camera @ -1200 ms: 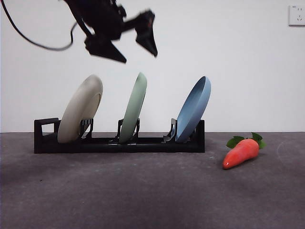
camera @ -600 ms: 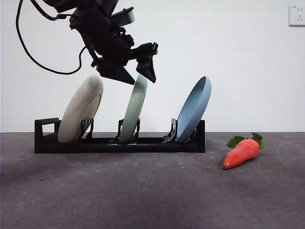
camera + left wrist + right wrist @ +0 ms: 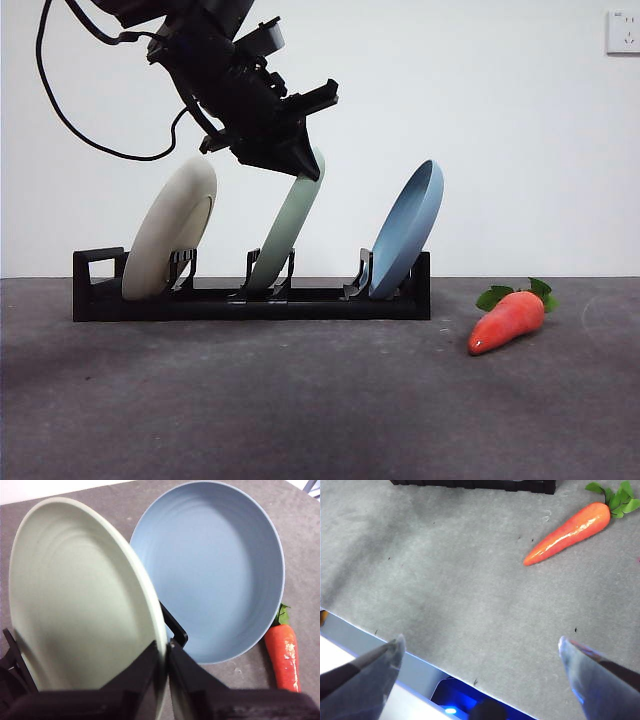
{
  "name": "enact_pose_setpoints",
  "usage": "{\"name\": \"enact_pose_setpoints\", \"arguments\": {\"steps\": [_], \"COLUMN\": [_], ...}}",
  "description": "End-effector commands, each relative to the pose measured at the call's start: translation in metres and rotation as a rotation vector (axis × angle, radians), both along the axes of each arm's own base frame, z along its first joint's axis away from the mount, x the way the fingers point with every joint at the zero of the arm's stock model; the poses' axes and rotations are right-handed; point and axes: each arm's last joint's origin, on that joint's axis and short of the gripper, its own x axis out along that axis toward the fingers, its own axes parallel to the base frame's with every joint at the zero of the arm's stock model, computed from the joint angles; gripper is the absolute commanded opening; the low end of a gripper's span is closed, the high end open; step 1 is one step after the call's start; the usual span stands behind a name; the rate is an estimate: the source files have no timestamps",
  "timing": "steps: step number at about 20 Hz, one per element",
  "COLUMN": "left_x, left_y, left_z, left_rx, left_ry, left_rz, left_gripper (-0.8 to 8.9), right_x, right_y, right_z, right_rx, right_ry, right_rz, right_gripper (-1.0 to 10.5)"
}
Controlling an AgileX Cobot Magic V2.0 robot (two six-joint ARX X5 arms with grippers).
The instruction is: Take the green plate from the plate rack,put the plate on the table,take the carrot from the table,put the carrot in the plate
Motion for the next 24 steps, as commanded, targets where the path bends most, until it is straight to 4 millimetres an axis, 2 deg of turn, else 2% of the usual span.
{"name": "enact_pose_setpoints", "arguments": {"steps": [1,7,13,16,19,22,24], "left_x": [0.002,-0.009,-0.038,-0.068,-0.108,-0.145,-0.165], "left_y": [0.000,0.006,0.017,0.016,0.011,0.005,-0.003], "left_z": [0.002,0.033,0.078,0.098,0.113,0.112,0.101], "left_rx": [-0.023,-0.068,-0.132,-0.123,0.010,0.242,0.403], "left_ry": [-0.009,-0.089,-0.144,-0.130,-0.153,-0.133,-0.073], "left_rz": [0.017,0.012,-0.064,-0.175,-0.265,-0.288,-0.331], "left_gripper": [-0.07,-0.07,-0.07,-0.06,-0.06,-0.06,-0.06], "right_x": [0.000,0.000,0.000,0.000,0.001,0.001,0.001], "right_y": [0.000,0.000,0.000,0.000,0.000,0.000,0.000], "right_z": [0.001,0.001,0.001,0.002,0.002,0.002,0.003], "right_rx": [0.001,0.001,0.001,0.001,0.002,0.002,0.004], "right_ry": [-0.007,-0.008,-0.009,-0.011,-0.016,-0.018,-0.028], "right_rz": [0.001,0.001,0.001,0.001,0.001,0.001,0.001], "right_gripper": [6.6,6.6,6.6,6.6,6.6,6.6,6.6]}}
